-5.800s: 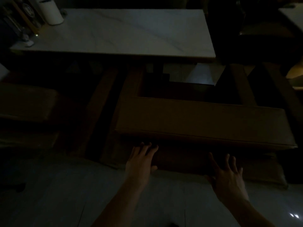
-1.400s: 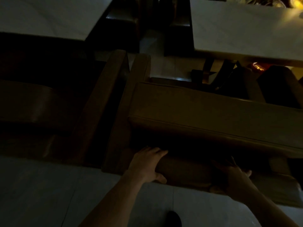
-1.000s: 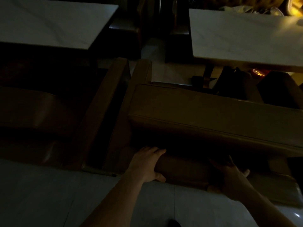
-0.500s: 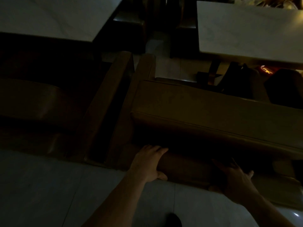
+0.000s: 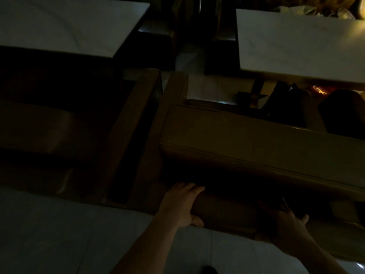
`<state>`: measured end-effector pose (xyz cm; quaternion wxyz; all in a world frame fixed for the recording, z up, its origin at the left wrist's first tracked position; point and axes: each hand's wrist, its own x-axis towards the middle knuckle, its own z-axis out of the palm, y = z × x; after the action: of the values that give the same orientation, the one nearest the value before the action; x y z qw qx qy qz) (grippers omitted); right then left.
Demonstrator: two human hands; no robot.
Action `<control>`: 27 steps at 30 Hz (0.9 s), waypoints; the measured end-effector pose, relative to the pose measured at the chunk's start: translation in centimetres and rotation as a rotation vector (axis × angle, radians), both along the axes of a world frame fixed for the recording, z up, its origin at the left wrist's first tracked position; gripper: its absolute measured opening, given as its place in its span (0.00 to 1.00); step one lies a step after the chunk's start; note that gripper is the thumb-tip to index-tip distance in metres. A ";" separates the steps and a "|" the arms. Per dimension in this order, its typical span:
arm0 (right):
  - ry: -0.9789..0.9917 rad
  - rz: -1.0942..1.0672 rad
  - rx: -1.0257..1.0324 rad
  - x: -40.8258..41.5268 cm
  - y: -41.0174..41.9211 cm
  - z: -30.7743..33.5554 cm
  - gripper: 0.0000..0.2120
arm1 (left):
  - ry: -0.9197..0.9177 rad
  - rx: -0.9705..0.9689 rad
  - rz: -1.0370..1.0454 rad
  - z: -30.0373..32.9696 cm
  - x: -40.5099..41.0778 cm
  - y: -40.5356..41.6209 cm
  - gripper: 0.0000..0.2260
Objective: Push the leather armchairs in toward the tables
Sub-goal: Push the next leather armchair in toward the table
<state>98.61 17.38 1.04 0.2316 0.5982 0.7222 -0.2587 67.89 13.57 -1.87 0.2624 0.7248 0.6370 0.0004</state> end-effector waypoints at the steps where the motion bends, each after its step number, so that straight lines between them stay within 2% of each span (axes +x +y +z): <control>1: -0.003 -0.002 -0.003 0.0 0.0 -0.1 0.51 | 0.001 -0.002 0.001 0.0 0.0 0.0 0.47; 11: -0.014 0.006 -0.015 -0.2 0.1 0.0 0.51 | 0.031 0.007 -0.002 0.2 0.2 -0.1 0.47; 20: -0.050 0.043 0.006 -0.4 -0.9 1.3 0.52 | 0.156 0.020 0.002 1.4 1.3 -1.6 0.47; 27: 0.016 0.008 0.033 -1.4 -3.7 4.2 0.48 | 0.145 -0.029 0.014 4.6 1.7 -2.9 0.44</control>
<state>97.23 13.66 5.28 0.2168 0.5970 0.7307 -0.2505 69.60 10.72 2.75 0.2260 0.7147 0.6593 -0.0594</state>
